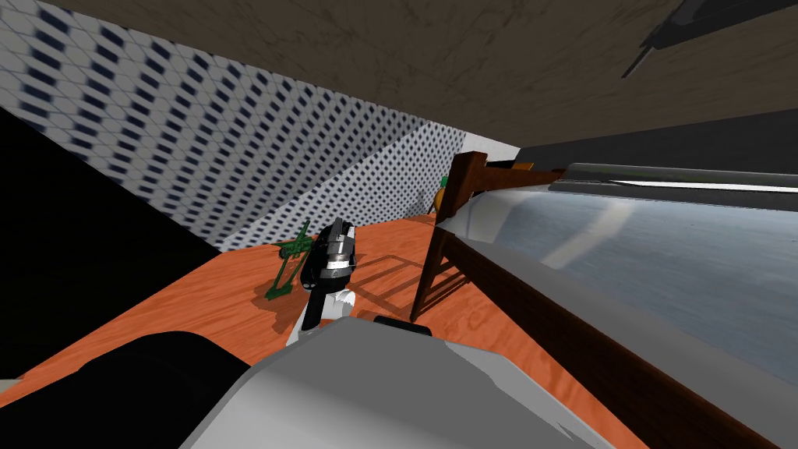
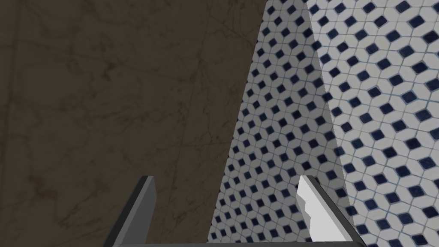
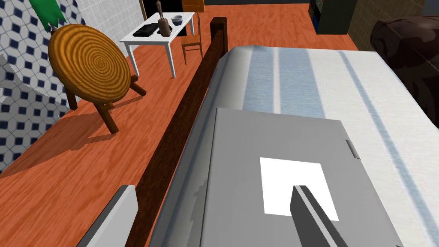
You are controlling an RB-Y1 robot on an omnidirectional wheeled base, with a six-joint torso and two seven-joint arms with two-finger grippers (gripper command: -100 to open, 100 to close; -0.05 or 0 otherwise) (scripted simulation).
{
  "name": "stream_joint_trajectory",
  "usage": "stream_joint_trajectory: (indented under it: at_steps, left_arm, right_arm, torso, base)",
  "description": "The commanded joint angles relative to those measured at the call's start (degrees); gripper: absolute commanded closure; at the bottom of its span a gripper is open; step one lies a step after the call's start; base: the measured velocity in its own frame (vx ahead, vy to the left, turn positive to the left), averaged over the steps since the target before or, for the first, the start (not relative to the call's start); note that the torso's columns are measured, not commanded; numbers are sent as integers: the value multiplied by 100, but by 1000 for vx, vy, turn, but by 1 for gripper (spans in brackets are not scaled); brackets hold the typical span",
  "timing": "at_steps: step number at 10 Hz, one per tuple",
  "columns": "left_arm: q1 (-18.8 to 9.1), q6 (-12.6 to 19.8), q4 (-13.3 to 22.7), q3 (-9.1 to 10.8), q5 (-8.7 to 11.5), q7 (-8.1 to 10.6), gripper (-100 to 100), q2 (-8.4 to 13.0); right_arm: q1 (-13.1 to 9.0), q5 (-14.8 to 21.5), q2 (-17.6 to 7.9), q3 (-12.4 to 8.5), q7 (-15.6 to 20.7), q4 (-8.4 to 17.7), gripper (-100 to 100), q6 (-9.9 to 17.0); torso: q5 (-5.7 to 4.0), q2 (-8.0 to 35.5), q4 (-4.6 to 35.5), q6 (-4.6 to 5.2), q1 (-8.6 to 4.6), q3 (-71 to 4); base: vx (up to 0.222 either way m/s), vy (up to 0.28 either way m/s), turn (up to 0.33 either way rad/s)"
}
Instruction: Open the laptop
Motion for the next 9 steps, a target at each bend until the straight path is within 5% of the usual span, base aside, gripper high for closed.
stream_joint_trajectory:
  at_steps: [1, 3, 4, 9]
  left_arm:
    - [0, 0, 0, 0, 0, 0, 0, 0]
    - [0, 0, 0, 0, 0, 0, 0, 0]
    - [-1, 0, 0, 0, 0, 0, 0, 0]
    - [-1, 0, 0, 0, 0, 0, 0, 0]
  right_arm:
    - [-197, -103, -50, -57, 264, 173, -100, -303]
    - [-238, -107, -46, -54, 278, 168, -100, -322]
    - [-247, -112, -48, -56, 300, 176, 0, -348]
    - [-245, -111, -47, -56, 298, 175, 0, -345]
  torso:
    - [1, 1, 1, 0, 4, 1]
    - [1, 3, 2, 0, 2, 2]
    - [-1, 10, 1, -1, 1, 5]
    - [-1, 0, 1, 0, -3, 1]
  base:
    - [65, -17, 8]
    - [50, -14, 3]
    - [5, -1, 1]
    - [0, 0, 0]
